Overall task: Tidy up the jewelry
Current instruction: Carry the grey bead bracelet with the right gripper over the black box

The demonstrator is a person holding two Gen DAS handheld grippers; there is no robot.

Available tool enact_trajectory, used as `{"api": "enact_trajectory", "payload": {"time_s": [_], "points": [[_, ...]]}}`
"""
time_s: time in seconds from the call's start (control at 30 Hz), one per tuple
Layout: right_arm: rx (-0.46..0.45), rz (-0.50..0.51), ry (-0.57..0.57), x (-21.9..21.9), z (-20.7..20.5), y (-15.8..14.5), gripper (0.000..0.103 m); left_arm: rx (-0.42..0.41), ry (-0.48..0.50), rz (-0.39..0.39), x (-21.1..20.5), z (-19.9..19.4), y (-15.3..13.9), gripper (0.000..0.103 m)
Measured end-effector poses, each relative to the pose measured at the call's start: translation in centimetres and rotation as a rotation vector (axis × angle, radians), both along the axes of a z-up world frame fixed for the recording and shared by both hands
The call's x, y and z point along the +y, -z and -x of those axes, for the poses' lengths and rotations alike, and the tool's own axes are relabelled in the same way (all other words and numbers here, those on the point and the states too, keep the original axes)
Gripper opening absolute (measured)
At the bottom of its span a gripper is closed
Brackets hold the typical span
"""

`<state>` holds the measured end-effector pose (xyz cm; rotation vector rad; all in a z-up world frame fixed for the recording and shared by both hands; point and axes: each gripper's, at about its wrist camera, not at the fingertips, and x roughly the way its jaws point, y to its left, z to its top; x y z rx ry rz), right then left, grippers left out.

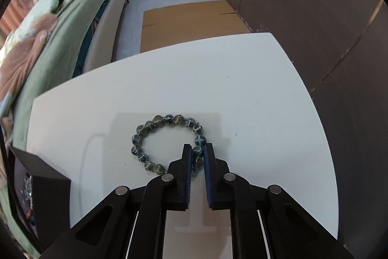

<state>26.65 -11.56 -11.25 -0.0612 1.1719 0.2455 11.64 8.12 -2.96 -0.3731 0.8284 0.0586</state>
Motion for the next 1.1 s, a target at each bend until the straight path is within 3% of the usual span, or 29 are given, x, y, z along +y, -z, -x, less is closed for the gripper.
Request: {"api": "enact_trajectory", "payload": {"time_s": [0.13, 0.17, 0.2, 0.23, 0.27, 0.3, 0.6, 1.1], "points": [[0.013, -0.102, 0.032, -1.0, 0.4, -0.7, 0.011, 0.055, -0.025, 0.076, 1.0, 0.2, 1.1, 0.015], [0.008, -0.131, 0.028, -1.1, 0.7, -1.1, 0.011, 0.069, -0.031, 0.083, 1.1, 0.2, 1.4, 0.023], [-0.001, -0.15, 0.023, -1.1, 1.0, -1.5, 0.011, 0.083, -0.037, 0.082, 1.2, 0.3, 1.6, 0.047], [-0.012, -0.168, 0.016, -1.2, 1.3, -2.1, 0.011, 0.091, -0.048, 0.072, 1.3, 0.3, 1.8, 0.063], [-0.021, -0.19, 0.01, -1.2, 1.7, -2.6, 0.011, 0.087, -0.055, 0.067, 1.3, 0.5, 1.7, 0.09], [-0.027, -0.218, 0.001, -1.1, 2.1, -3.1, 0.011, 0.07, -0.065, 0.065, 1.4, 0.8, 1.4, 0.096], [-0.08, -0.349, -0.066, -0.7, 5.2, -6.2, 0.011, 0.037, -0.12, 0.089, 2.4, 2.8, 0.5, 0.096], [-0.136, -0.523, -0.171, 1.0, 9.4, -10.2, 0.011, 0.029, -0.179, -0.019, 2.9, 4.5, 0.2, 0.096]]}}
